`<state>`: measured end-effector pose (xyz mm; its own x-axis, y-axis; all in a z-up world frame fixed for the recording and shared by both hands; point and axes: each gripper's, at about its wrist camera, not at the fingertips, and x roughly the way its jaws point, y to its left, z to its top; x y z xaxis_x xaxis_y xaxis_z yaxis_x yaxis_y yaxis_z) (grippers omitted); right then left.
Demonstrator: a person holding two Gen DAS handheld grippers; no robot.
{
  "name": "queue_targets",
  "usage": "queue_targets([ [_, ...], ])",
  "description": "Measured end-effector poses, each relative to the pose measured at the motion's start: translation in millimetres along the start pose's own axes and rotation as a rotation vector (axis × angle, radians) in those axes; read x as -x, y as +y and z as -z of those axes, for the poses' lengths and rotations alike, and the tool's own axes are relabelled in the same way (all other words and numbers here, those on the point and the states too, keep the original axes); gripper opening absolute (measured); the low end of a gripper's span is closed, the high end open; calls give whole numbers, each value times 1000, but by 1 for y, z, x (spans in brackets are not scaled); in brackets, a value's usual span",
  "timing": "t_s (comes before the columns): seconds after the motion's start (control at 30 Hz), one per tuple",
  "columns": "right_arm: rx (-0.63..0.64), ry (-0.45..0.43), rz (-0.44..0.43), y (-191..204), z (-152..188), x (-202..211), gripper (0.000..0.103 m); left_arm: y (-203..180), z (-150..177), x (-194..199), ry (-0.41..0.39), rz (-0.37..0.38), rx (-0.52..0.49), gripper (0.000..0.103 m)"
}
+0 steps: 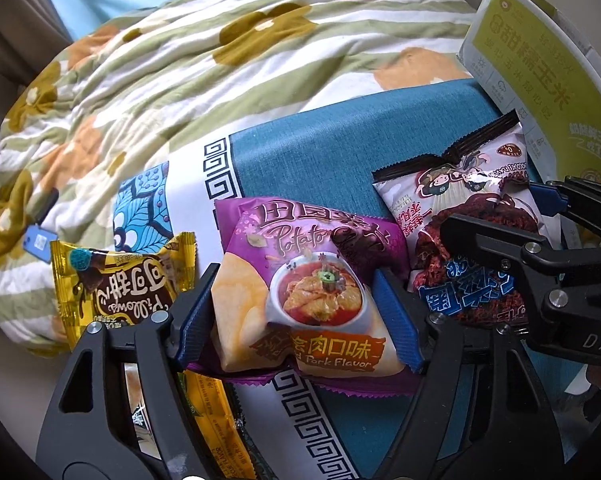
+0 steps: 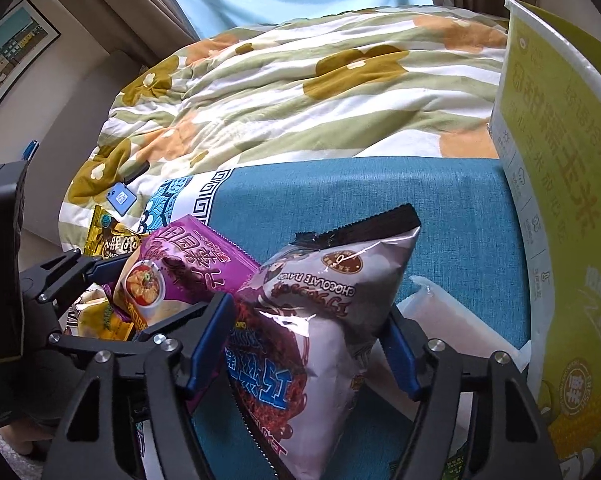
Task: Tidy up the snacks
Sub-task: 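Grasp the purple potato chip bag with the left tool while the right tool grasps the brown chocolate bag, then lift both held bags and carry them over the yellow box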
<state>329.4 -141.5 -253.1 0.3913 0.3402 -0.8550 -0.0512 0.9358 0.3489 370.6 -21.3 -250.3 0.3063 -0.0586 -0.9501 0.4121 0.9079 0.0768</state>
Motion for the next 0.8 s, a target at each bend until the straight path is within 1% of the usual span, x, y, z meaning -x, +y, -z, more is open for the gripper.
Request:
queue_targets([
  [0.07, -9, 0, -4, -2, 1, 2, 57, 1, 1, 1, -2, 1, 3, 71],
  [0.13, -16, 0, -7, -4, 2, 4, 49, 1, 4, 4, -7, 1, 5, 70],
  [0.23, -19, -8, -4, -5, 4, 8, 44, 0, 6, 9, -13, -1, 6, 68],
  [0.4, -28, -49, 2, -3, 6, 25, 44, 2, 10, 26, -47, -2, 8, 68],
  [0.57, -25, -104, 19, 2, 7, 53, 44, 2, 12, 53, -103, 5, 14, 68],
  [0.7, -25, -157, 34, 9, 8, 83, 44, 1, 11, 84, -158, 22, 18, 68],
  [0.8, -47, -201, 42, 12, 10, 110, 44, 0, 7, 112, -222, 38, 11, 68],
])
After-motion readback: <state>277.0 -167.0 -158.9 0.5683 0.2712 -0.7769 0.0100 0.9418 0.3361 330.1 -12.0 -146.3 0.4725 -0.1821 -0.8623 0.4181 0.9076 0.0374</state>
